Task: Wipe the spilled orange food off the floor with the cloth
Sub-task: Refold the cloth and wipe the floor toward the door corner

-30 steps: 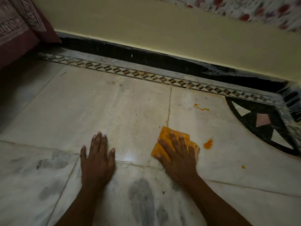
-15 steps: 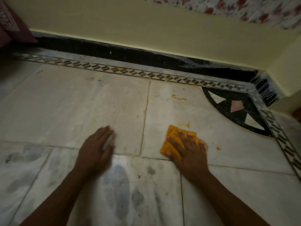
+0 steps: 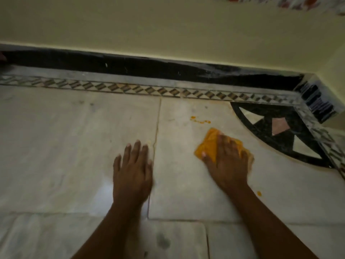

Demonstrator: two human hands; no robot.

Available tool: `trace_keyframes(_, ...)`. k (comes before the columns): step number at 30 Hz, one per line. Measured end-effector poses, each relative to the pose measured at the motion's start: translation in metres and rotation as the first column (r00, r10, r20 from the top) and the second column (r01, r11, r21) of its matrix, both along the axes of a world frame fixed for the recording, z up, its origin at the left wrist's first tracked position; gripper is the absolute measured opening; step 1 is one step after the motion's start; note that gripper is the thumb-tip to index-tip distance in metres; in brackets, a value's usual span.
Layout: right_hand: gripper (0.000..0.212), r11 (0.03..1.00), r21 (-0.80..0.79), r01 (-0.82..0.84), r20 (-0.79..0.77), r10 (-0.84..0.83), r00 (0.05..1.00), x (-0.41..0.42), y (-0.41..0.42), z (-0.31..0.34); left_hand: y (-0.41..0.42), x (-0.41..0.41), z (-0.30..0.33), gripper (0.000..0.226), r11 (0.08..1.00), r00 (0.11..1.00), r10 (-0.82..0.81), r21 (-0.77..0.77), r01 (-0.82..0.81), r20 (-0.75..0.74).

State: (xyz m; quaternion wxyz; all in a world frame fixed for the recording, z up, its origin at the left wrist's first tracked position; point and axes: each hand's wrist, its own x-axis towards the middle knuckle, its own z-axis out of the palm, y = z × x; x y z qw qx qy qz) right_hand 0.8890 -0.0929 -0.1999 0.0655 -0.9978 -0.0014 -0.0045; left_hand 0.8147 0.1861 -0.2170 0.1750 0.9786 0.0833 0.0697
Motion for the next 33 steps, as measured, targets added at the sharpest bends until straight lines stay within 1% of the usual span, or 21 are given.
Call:
trace_keyframes(1,0.087,0.996,0.019,0.091,-0.038,-0.090,0.995,0.030,0.015,-0.001,0.001,0.000,-0.002,0.061,1.000,1.000,0.015,0.006,-0.015,0.003)
trace_keyframes(3,0.088,0.989,0.054,0.135,-0.090,-0.130,0.987,0.078,0.053,0.001,0.000,0.002,-0.006,0.059,1.000,1.000,0.024,0.018,-0.024,0.005)
trace_keyframes(4,0.088,0.994,0.060,0.088,-0.078,-0.083,0.993,0.086,0.068,-0.002,-0.001,0.000,-0.008,0.059,0.999,1.000,0.027,0.021,-0.027,-0.003)
trace_keyframes(6,0.087,0.993,0.041,-0.114,-0.037,0.116,0.993,0.082,0.084,-0.007,-0.002,0.003,-0.009,0.059,0.999,0.999,0.039,0.030,-0.039,-0.007)
trace_keyframes(8,0.082,0.944,0.054,-0.326,-0.058,0.329,0.942,0.048,0.073,-0.004,0.002,0.007,-0.006,0.059,0.998,0.999,0.046,0.043,-0.046,-0.009)
trace_keyframes(9,0.082,0.934,0.044,-0.355,-0.081,0.357,0.931,0.033,0.054,-0.004,0.001,0.010,-0.003,0.059,0.998,0.999,0.046,0.041,-0.045,-0.024)
trace_keyframes(11,0.084,0.972,0.028,-0.235,-0.072,0.236,0.969,0.022,0.013,0.002,0.002,0.008,0.002,0.059,0.997,0.998,0.054,0.048,-0.052,-0.038)
trace_keyframes(13,0.084,0.999,-0.008,0.032,-0.093,-0.033,0.995,0.054,-0.012,0.008,-0.002,0.011,0.003,0.060,0.999,0.997,0.036,0.038,-0.033,-0.073)
trace_keyframes(15,0.085,0.955,0.027,0.295,-0.137,-0.289,0.947,0.103,0.003,0.014,-0.002,0.008,0.002,0.059,0.998,0.996,0.039,0.043,-0.035,-0.081)
trace_keyframes(16,0.086,0.929,0.065,0.365,-0.155,-0.352,0.923,0.131,0.025,0.012,0.000,0.010,-0.001,0.059,0.998,0.996,0.043,0.052,-0.039,-0.083)
trace_keyframes(17,0.086,0.921,0.095,0.379,-0.171,-0.360,0.917,0.152,0.050,0.013,0.001,0.010,-0.003,0.059,0.997,0.995,0.057,0.062,-0.052,-0.085)
trace_keyframes(18,0.086,0.941,0.102,0.322,-0.162,-0.304,0.939,0.165,0.078,0.009,0.000,0.010,-0.004,0.059,0.996,0.994,0.066,0.064,-0.061,-0.086)
trace_keyframes(20,0.084,0.994,0.106,0.023,-0.117,-0.010,0.993,0.161,0.134,0.003,0.000,0.009,-0.005,0.058,0.994,0.994,0.084,0.073,-0.079,-0.067)
trace_keyframes(21,0.082,0.982,0.107,-0.155,-0.098,0.165,0.981,0.145,0.157,0.003,0.000,0.009,-0.004,0.058,0.994,0.995,0.082,0.075,-0.078,-0.049)
trace_keyframes(23,0.073,0.898,0.117,-0.424,-0.076,0.434,0.898,0.105,0.177,0.000,0.002,0.012,-0.002,0.058,0.994,0.997,0.074,0.079,-0.072,-0.023)
trace_keyframes(26,0.067,0.824,0.111,-0.556,-0.018,0.561,0.828,0.095,0.142,0.002,0.002,0.013,0.001,0.059,0.994,0.996,0.086,0.070,-0.086,-0.007)
trace_keyframes(27,0.067,0.845,0.089,-0.528,-0.008,0.530,0.848,0.109,0.118,0.002,0.000,0.012,0.001,0.059,0.994,0.996,0.084,0.066,-0.083,-0.008)
trace_keyframes(28,0.066,0.902,0.077,-0.425,-0.013,0.427,0.904,0.124,0.089,0.003,-0.001,0.011,0.001,0.059,0.995,0.997,0.075,0.062,-0.074,-0.013)
trace_keyframes(30,0.069,0.994,0.036,-0.105,-0.046,0.106,0.993,0.137,0.019,0.004,-0.001,0.009,0.001,0.059,0.996,0.997,0.069,0.053,-0.068,-0.017)
trace_keyframes(31,0.071,0.998,0.021,0.053,-0.043,-0.052,0.998,0.132,-0.017,0.004,0.000,0.009,0.000,0.059,0.997,0.998,0.064,0.051,-0.063,-0.026)
trace_keyframes(33,0.077,0.939,0.037,0.343,-0.033,-0.341,0.939,0.098,-0.070,0.004,-0.001,0.009,0.000,0.059,0.997,0.997,0.062,0.052,-0.060,-0.045)
